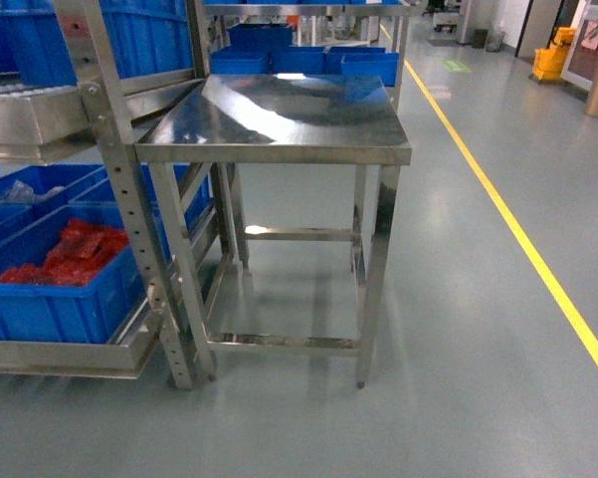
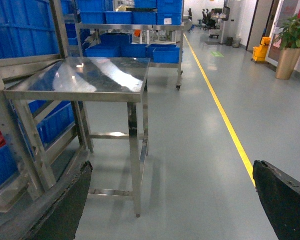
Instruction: Pick blue part to blue bin on bottom shelf
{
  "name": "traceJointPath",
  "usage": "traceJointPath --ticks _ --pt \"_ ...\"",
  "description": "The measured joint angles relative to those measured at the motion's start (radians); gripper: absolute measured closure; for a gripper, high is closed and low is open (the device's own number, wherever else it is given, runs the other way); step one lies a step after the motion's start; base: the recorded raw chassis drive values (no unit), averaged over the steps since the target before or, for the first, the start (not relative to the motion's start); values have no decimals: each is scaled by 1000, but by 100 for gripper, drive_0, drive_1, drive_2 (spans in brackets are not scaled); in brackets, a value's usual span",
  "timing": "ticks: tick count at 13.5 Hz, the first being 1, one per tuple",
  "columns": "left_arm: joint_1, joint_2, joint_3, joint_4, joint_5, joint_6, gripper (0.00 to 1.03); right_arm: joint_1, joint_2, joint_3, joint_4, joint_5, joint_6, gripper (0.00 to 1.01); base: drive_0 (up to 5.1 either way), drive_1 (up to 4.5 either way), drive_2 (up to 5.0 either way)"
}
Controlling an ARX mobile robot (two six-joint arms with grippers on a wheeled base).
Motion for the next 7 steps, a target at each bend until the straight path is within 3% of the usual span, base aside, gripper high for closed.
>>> traceJointPath --ticks 7 --pt "0 -1 0 -1 0 0 59 0 0 0 0 0 0 3 -1 432 -434"
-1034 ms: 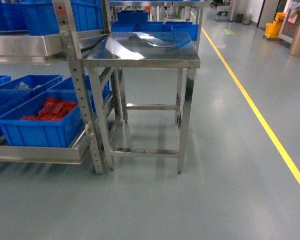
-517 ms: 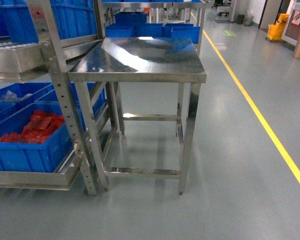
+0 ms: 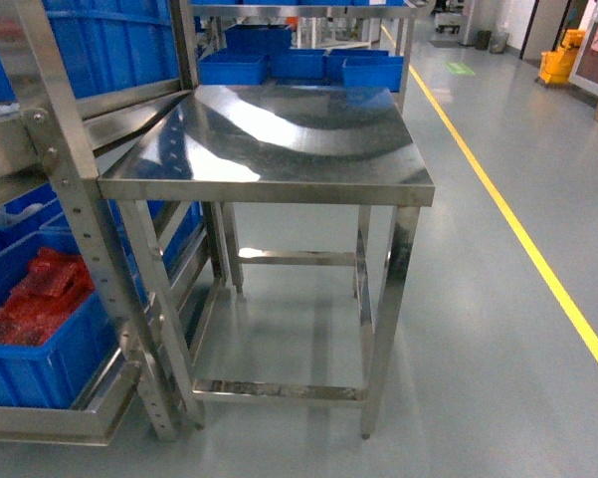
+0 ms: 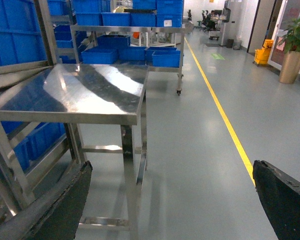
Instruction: Pick blue part to blue bin on bottom shelf
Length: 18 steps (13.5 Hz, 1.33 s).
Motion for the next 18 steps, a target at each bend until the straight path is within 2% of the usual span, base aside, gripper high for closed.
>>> traceJointPath --ticks 1,7,18 --pt "0 1 0 0 0 0 59 0 0 0 3 0 0 3 -5 428 -438" --pt "0 2 0 -2 0 0 59 0 0 0 5 0 0 3 0 0 0" --pt "-1 2 0 0 1 0 59 0 0 0 0 0 0 3 -484 253 253"
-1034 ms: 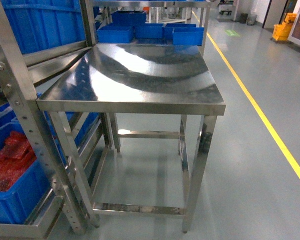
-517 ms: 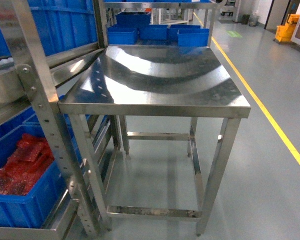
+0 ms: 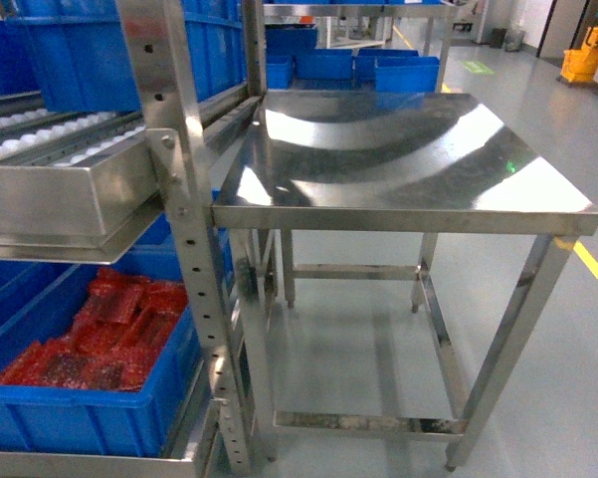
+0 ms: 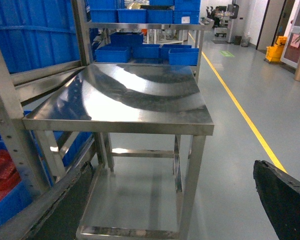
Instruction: Pick blue part to blue bin on bottom shelf
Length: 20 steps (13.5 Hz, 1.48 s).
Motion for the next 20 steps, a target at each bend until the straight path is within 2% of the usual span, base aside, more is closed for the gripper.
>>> traceJointPath --ticks 20 --pt "0 -1 0 -2 -1 0 59 0 0 0 2 1 0 3 -495 241 241"
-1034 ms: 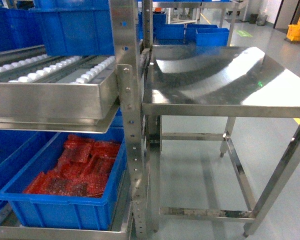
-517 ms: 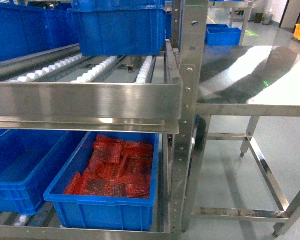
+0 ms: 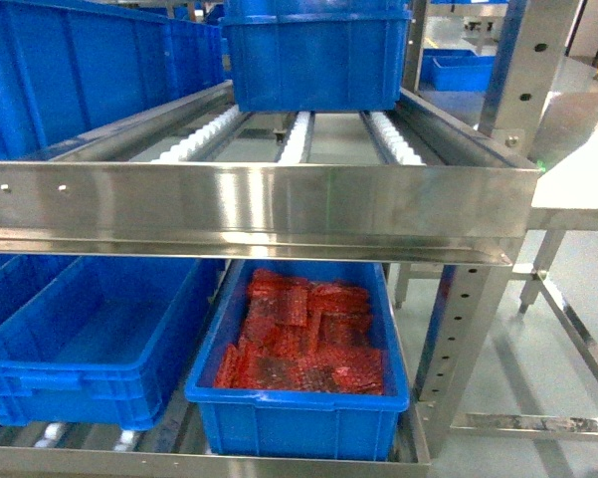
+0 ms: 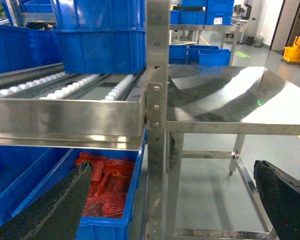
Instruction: Pick blue part to blue bin on bottom shelf
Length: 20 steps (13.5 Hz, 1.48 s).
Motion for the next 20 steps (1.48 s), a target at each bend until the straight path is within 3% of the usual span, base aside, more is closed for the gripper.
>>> traceJointPath --ticks 8,20 --pt "1 0 0 2 -1 0 59 0 0 0 2 -2 0 3 -503 238 238" --pt "1 0 0 2 0 0 59 0 0 0 -1 -5 0 3 0 0 0"
